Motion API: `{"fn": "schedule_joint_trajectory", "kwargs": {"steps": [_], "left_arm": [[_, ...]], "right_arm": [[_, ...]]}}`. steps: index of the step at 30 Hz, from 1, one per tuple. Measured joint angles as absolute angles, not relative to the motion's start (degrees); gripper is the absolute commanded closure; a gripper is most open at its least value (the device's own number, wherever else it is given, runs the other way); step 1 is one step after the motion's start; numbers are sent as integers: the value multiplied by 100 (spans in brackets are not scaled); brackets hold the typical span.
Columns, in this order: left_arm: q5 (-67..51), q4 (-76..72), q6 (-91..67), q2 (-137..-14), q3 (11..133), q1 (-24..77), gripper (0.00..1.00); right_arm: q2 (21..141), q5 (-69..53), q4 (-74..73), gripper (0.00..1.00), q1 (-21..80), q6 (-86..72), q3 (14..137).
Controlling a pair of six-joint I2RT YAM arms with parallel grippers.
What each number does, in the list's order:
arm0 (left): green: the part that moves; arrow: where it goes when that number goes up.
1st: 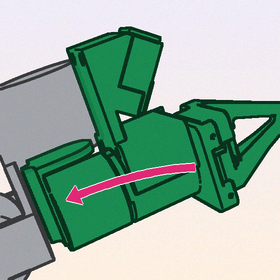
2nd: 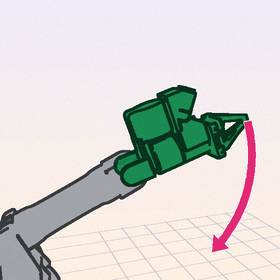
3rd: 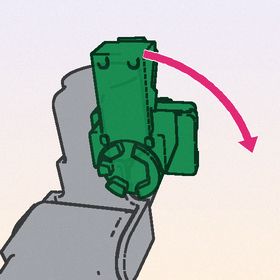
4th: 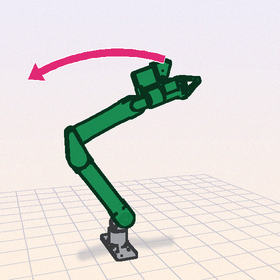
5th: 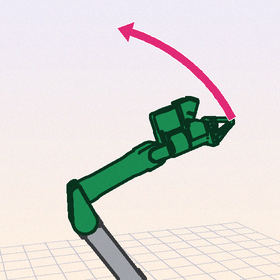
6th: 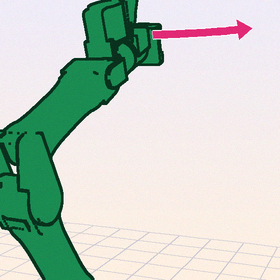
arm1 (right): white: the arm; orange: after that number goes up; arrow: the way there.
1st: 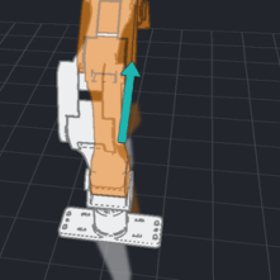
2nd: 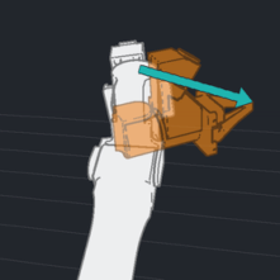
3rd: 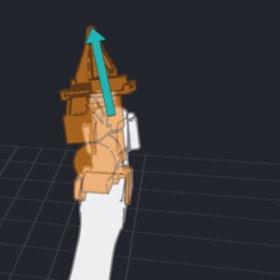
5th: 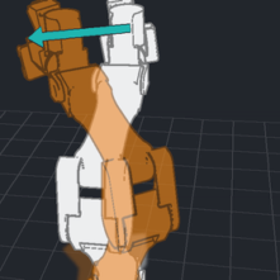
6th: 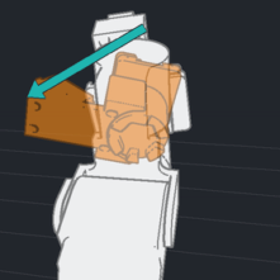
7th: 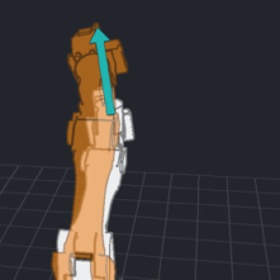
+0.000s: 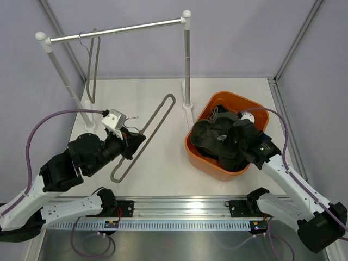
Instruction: Remove the shorts from the hanger
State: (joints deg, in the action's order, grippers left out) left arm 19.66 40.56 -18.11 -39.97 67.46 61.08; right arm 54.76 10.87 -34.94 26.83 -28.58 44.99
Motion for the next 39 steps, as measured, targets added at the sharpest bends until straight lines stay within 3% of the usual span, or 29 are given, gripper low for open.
{"fn": "schedule_joint_trajectory", "kwargs": {"steps": [4,8,17,26,32,39], "left_arm": [[1559,4180,-1780,-4027,6751,6108,99],[1122,4246,-1739,-4106,6735,6108,99],[550,4285,-1662,-4335,6696,6108,99],[-91,4187,-1588,-4674,6646,6108,99],[-585,4139,-1487,-5035,6622,6108,99],[-965,3983,-1450,-5507,6707,6108,100]], "right_arm": [[5111,1090,-3566,37,2683,-2897,4724],[4788,1114,-3697,28,2683,-2860,5229],[4504,1103,-3905,27,2683,-2797,5896],[4663,690,-3962,32,2779,-2703,6722],[5249,878,-3793,32,3645,-2567,7540],[6121,1356,-3391,32,4816,-2547,7640]]}}
